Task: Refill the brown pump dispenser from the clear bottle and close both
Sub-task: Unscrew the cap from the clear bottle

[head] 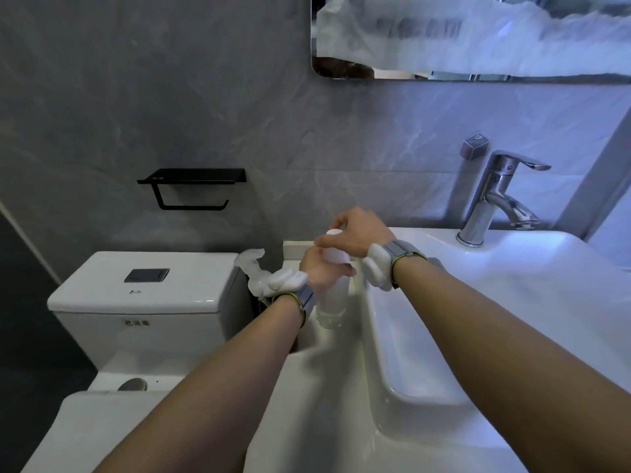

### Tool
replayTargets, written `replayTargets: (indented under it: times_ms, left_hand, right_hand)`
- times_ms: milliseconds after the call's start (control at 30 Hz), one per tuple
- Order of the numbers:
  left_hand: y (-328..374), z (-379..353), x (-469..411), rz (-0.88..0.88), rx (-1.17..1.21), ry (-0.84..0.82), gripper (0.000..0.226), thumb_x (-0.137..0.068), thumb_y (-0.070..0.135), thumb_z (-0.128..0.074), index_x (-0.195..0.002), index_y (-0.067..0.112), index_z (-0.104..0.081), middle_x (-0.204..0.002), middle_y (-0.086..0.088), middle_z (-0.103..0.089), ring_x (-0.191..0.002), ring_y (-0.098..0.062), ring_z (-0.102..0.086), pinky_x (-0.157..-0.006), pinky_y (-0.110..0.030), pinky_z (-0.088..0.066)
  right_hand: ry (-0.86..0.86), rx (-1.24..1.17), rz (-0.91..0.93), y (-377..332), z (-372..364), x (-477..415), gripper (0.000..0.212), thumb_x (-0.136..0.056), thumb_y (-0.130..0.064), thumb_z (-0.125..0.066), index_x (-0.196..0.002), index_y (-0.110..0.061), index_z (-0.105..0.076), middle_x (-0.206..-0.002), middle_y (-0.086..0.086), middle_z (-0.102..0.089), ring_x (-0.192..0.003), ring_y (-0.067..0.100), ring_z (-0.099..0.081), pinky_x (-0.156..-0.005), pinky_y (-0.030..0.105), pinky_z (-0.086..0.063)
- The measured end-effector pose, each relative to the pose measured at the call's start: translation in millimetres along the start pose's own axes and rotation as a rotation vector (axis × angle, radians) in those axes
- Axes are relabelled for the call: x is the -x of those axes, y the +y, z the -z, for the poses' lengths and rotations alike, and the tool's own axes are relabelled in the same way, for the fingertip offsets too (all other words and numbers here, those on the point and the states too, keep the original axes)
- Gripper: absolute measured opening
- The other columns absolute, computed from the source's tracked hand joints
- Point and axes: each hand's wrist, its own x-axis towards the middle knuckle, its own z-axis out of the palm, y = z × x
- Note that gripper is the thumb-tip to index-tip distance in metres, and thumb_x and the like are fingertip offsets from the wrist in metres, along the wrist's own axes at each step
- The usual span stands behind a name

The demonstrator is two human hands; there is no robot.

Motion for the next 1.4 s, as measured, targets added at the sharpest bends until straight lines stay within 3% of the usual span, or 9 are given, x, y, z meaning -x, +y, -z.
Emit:
replayTargets:
  times_ms: [200,467,633,800,867,1000,1133,1267,1400]
  left_hand:
    - [1,-3,-7,0.034,-0.094,0.008,0.045,-0.078,0.011,-0.07,-0.121,0.0,-0.058,-0.094,-0.011,-0.059,-0.109,-0.04,-0.063,-0.076,-0.037,-0.049]
    - [-1,-1,-18,0.091,-0.127,-0.026,0.047,-0.071,0.015,-0.075,-0.115,0.002,-0.061,-0.101,-0.017,-0.068,-0.103,-0.038,-0.066,-0.082,-0.044,-0.056]
    - [6,-1,-24,0.156,-0.245,-0.069,0.053,-0.068,0.016,-0.077,-0.115,0.004,-0.058,-0.1,-0.009,-0.059,-0.087,-0.022,-0.056,-0.064,-0.025,-0.046]
    - [4,-11,-17,0.048,-0.207,0.009,0.014,-0.075,0.02,-0.068,-0.072,0.009,-0.06,-0.098,-0.023,-0.065,-0.103,-0.035,-0.063,-0.078,-0.033,-0.045]
    - [4,-10,-7,0.024,-0.226,0.019,0.018,-0.084,0.018,-0.061,-0.067,0.015,-0.057,-0.086,-0.016,-0.061,-0.089,-0.03,-0.058,-0.073,-0.032,-0.041]
    - [7,-7,13,-0.064,-0.097,-0.024,0.01,-0.064,0.032,-0.059,-0.065,0.023,-0.054,-0.085,-0.004,-0.061,-0.084,-0.023,-0.059,-0.07,-0.028,-0.042]
    - [11,1,16,-0.038,0.01,-0.107,0.009,-0.071,0.006,-0.069,-0.069,0.009,-0.06,-0.069,0.001,-0.055,-0.071,-0.018,-0.053,-0.057,-0.02,-0.038]
    - [11,18,24,-0.045,0.112,-0.297,0.013,-0.063,0.007,-0.065,-0.076,0.009,-0.066,-0.076,-0.007,-0.063,-0.075,-0.019,-0.057,-0.073,-0.028,-0.044]
    - [16,9,30,-0.056,0.07,-0.173,0.008,-0.064,0.01,-0.069,-0.069,0.012,-0.064,-0.077,-0.004,-0.06,-0.078,-0.019,-0.056,-0.07,-0.029,-0.043]
  right_hand:
    - [0.056,0.195,0.075,-2,-4,-5,0.041,-0.083,-0.044,-0.06,-0.095,-0.007,-0.073,-0.092,0.013,-0.071,-0.085,0.03,-0.066,-0.064,0.028,-0.045]
    - [-0.07,0.247,0.145,-6,4,-12,0.032,-0.088,-0.038,-0.06,-0.108,-0.018,-0.073,-0.108,0.009,-0.069,-0.088,0.026,-0.06,-0.073,0.028,-0.044]
    - [-0.152,0.255,0.178,-8,10,-13,0.023,-0.087,-0.032,-0.061,-0.104,-0.022,-0.073,-0.111,0.006,-0.068,-0.088,0.02,-0.056,-0.075,0.025,-0.039]
    - [-0.021,0.368,0.116,-5,1,-6,0.034,-0.085,-0.041,-0.051,-0.103,-0.017,-0.067,-0.1,0.01,-0.067,-0.086,0.028,-0.06,-0.073,0.032,-0.049]
    - [0.031,0.466,0.1,-5,-3,1,0.039,-0.088,-0.044,-0.045,-0.106,-0.015,-0.062,-0.097,0.011,-0.064,-0.086,0.03,-0.059,-0.075,0.036,-0.048]
    - [0.024,0.49,0.134,-9,5,11,0.028,-0.089,-0.04,-0.042,-0.088,-0.015,-0.054,-0.086,0.011,-0.056,-0.078,0.03,-0.051,-0.069,0.035,-0.043]
    - [-0.049,0.412,0.185,-15,19,18,0.016,-0.087,-0.035,-0.048,-0.083,-0.019,-0.05,-0.085,0.01,-0.055,-0.078,0.032,-0.049,-0.066,0.032,-0.036]
    - [-0.048,0.306,0.207,-18,22,26,0.019,-0.086,-0.03,-0.049,-0.079,-0.014,-0.055,-0.078,0.012,-0.058,-0.077,0.035,-0.053,-0.066,0.032,-0.04]
    - [-0.012,0.31,0.133,-15,20,31,0.025,-0.082,-0.034,-0.047,-0.065,-0.018,-0.054,-0.073,0.01,-0.059,-0.075,0.034,-0.056,-0.062,0.03,-0.039]
